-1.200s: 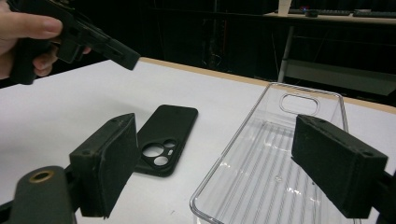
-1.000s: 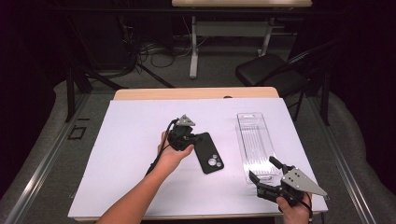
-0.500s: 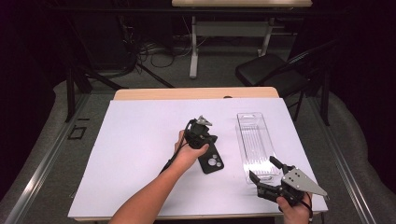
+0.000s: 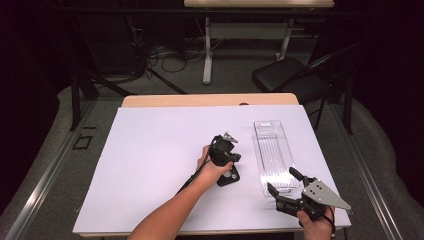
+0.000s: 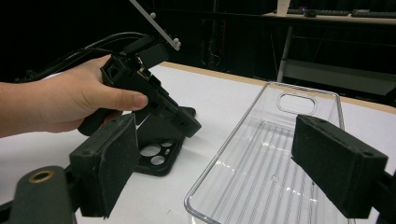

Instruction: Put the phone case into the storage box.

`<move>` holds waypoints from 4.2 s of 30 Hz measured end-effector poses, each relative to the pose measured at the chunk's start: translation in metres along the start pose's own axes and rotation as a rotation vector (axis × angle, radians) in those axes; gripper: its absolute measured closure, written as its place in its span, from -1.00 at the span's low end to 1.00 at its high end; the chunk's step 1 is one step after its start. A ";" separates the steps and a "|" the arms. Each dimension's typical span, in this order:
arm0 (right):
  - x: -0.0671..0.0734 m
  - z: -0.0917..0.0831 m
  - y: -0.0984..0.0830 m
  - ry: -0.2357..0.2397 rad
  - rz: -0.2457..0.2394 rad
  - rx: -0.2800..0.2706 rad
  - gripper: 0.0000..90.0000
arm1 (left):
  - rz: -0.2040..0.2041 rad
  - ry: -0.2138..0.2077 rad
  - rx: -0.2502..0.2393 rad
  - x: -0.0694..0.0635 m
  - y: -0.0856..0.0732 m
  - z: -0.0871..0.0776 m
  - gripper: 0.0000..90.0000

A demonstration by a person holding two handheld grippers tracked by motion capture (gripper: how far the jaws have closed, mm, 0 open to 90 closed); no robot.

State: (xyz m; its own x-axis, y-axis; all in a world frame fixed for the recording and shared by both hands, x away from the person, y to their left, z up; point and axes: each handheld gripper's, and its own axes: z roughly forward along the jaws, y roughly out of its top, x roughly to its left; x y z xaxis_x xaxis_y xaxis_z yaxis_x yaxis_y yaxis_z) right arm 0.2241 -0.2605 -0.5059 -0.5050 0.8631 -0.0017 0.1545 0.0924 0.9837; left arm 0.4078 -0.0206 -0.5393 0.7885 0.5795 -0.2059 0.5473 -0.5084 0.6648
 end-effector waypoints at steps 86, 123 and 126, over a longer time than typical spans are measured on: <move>0.003 -0.002 -0.002 -0.001 -0.003 0.015 -0.69 | -0.009 0.098 0.065 0.028 -0.094 -0.078 1.00; 0.002 -0.001 -0.003 -0.005 0.004 0.019 -0.69 | -0.004 0.137 0.073 0.042 -0.075 -0.108 0.41; 0.002 -0.001 -0.003 -0.005 0.004 0.019 -0.69 | -0.002 0.118 0.093 0.046 -0.073 -0.107 0.31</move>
State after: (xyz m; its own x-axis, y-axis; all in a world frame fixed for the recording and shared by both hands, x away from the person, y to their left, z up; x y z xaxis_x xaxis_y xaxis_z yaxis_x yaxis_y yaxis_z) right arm 0.2216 -0.2599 -0.5082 -0.5000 0.8660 0.0016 0.1727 0.0979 0.9801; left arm 0.3741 0.1117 -0.5206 0.7522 0.6483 -0.1178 0.5766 -0.5611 0.5939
